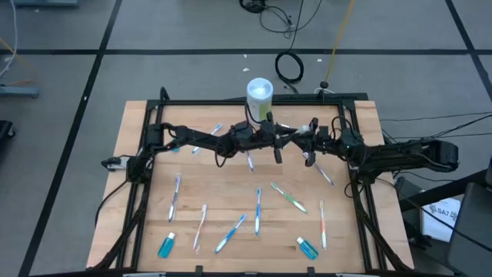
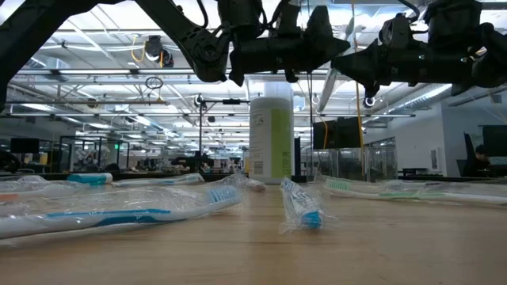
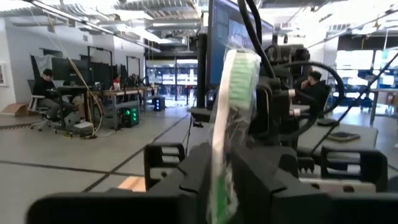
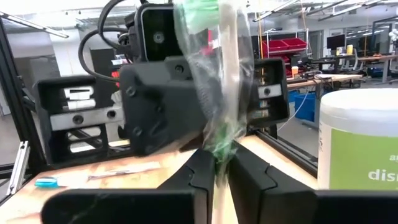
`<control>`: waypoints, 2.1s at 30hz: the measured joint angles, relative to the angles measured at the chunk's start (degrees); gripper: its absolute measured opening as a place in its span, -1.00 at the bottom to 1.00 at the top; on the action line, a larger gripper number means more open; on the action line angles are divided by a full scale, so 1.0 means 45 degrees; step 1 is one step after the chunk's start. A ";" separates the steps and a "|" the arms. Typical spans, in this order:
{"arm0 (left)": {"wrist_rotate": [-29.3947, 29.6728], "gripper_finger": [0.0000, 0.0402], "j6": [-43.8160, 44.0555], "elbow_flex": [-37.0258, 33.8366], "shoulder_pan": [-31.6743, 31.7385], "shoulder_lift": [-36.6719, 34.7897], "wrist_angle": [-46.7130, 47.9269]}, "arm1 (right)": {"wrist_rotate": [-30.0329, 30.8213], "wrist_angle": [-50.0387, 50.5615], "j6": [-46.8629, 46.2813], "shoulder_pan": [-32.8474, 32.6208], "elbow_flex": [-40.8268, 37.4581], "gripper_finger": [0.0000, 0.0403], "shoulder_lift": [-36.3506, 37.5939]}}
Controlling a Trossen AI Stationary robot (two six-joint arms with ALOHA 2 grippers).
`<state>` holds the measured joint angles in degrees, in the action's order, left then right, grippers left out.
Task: Pick & Place toothbrushing station
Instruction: Put the left green toothbrush into the transparent organizer
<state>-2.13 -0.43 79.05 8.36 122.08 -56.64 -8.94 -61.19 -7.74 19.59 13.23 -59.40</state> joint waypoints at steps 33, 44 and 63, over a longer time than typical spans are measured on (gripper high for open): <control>0.4291 -0.27 -0.0385 -0.0670 0.0580 -1.1010 1.9554 | 0.0998 0.5125 0.0549 0.1737 0.2667 -0.94 0.0034; 0.4298 -0.36 0.0616 -0.6995 0.1832 -1.4001 1.5179 | 0.4037 0.6287 0.1208 0.2018 0.3915 -0.93 -0.2523; 0.4228 -0.36 0.0424 -0.8369 0.2306 -1.4678 1.3559 | 0.2941 0.5742 0.0005 0.3657 0.3959 -0.82 -0.5384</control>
<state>16.89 1.48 41.39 18.74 56.03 4.38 4.29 -35.35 -7.72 36.05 31.05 -83.62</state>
